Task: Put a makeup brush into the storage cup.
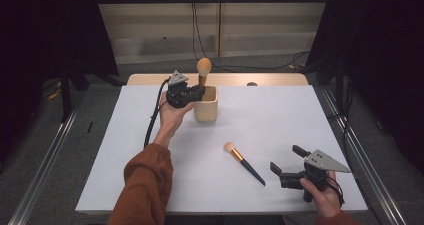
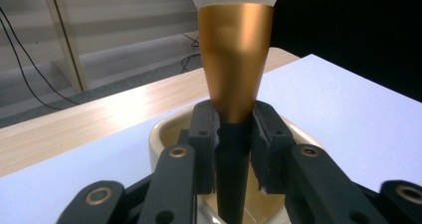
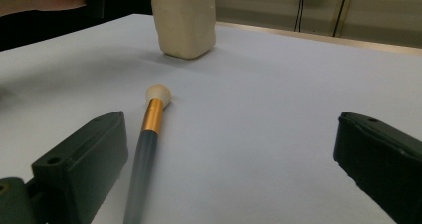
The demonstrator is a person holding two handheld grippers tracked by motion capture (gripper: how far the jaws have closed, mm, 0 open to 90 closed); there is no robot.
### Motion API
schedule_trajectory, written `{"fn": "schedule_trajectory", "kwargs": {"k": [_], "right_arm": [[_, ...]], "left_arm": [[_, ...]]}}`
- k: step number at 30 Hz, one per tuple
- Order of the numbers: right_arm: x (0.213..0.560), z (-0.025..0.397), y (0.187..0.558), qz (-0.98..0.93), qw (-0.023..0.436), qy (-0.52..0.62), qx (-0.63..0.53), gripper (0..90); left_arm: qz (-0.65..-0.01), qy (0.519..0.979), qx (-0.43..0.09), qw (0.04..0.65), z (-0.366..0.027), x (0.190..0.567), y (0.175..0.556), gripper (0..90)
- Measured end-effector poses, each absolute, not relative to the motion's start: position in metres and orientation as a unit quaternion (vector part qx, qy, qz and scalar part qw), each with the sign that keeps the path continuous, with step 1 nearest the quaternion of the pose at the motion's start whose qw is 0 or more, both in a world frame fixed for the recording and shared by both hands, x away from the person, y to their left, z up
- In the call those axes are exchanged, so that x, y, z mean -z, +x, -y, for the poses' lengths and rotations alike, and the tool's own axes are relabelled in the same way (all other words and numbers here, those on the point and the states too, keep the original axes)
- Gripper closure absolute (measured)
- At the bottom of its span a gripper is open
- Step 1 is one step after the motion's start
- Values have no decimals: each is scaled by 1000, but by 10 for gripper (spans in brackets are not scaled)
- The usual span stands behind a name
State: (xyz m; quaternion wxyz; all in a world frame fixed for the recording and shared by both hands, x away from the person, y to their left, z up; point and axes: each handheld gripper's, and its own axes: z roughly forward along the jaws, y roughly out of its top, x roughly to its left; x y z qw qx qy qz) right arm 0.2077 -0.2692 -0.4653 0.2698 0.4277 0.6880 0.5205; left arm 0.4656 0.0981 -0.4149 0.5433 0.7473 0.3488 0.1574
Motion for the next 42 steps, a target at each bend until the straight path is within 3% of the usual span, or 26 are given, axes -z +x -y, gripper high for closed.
{"fn": "schedule_trajectory", "kwargs": {"k": [4, 14, 26, 29, 34, 42], "right_arm": [[465, 269, 208, -687, 269, 429, -521, 4], [465, 269, 208, -687, 270, 430, -520, 4], [466, 269, 208, -687, 269, 430, -520, 4], [466, 269, 208, -689, 270, 429, -519, 4], [466, 269, 208, -687, 270, 430, -519, 4], [466, 269, 208, -689, 271, 428, -518, 4]], "left_arm": [[-347, 752, -166, 536, -99, 414, 465, 628], [-342, 746, -168, 546, -108, 407, 460, 488], [-346, 746, -169, 543, -118, 404, 449, 129], [-348, 743, -163, 548, -122, 404, 445, 123], [-356, 734, -157, 556, -128, 407, 433, 21], [-356, 747, -166, 537, -139, 410, 420, 29]]}}
